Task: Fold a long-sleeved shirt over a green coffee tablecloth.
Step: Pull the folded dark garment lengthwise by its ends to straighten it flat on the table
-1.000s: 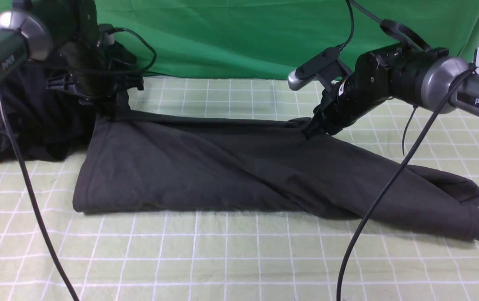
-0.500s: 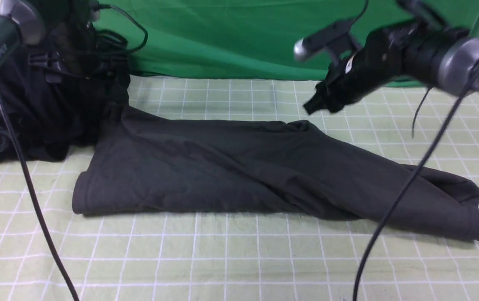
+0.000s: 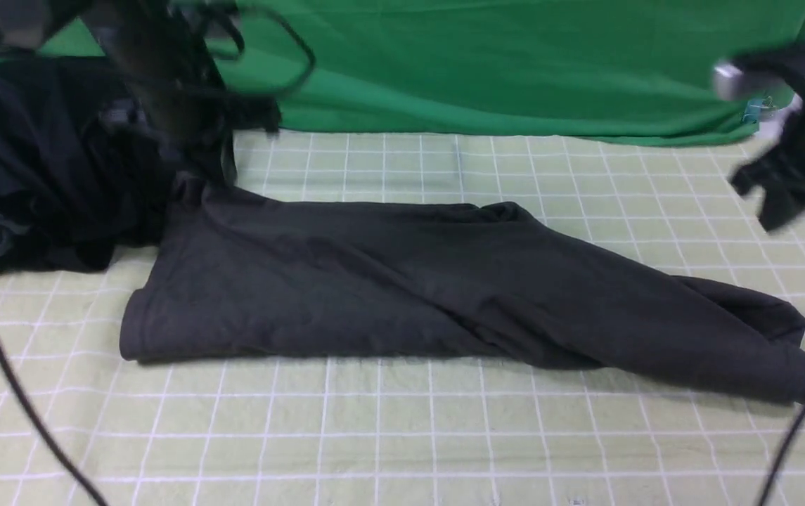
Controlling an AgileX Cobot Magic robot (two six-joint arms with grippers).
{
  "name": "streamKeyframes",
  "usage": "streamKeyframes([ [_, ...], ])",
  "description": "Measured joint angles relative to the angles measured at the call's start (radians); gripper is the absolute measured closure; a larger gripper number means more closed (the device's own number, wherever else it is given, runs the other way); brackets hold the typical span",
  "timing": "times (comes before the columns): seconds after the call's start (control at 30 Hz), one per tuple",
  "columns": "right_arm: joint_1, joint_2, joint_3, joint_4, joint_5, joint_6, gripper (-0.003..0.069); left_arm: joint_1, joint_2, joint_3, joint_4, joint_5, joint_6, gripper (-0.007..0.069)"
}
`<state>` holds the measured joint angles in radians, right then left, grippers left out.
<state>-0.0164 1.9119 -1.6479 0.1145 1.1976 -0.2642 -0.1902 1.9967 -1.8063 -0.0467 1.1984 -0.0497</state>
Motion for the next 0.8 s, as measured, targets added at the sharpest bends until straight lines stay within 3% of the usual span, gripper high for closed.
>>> streamKeyframes([
  [0.03,-0.01,0.0,0.014,0.012,0.0,-0.006,0.0655,-0.002,-0.008,0.027,0.0,-0.006,0.0,0.063],
  [0.1,-0.045,0.0,0.116,0.053,-0.028,-0.047,0.0577,-0.018,-0.046,0.196,-0.002,-0.072,0.0,0.063],
  [0.17,-0.048,0.0,0.148,0.058,-0.05,-0.062,0.0531,-0.02,-0.052,0.237,-0.003,-0.106,0.0,0.063],
  [0.27,-0.05,0.0,0.24,0.073,-0.164,-0.114,0.0354,-0.019,-0.054,0.391,0.002,-0.231,-0.002,0.063],
  [0.43,-0.05,0.008,0.287,0.075,-0.288,-0.135,0.0257,-0.008,-0.056,0.499,0.012,-0.353,-0.024,0.0628],
  [0.7,-0.05,0.076,0.287,0.077,-0.305,-0.148,0.0269,-0.008,-0.069,0.524,0.014,-0.388,-0.03,0.0628],
  [0.77,-0.05,0.089,0.288,0.081,-0.3,-0.148,0.042,-0.008,-0.07,0.525,0.014,-0.391,-0.03,0.0628],
  [0.8,-0.05,0.089,0.288,0.081,-0.3,-0.148,0.0439,-0.008,-0.07,0.525,0.014,-0.391,-0.03,0.0628],
])
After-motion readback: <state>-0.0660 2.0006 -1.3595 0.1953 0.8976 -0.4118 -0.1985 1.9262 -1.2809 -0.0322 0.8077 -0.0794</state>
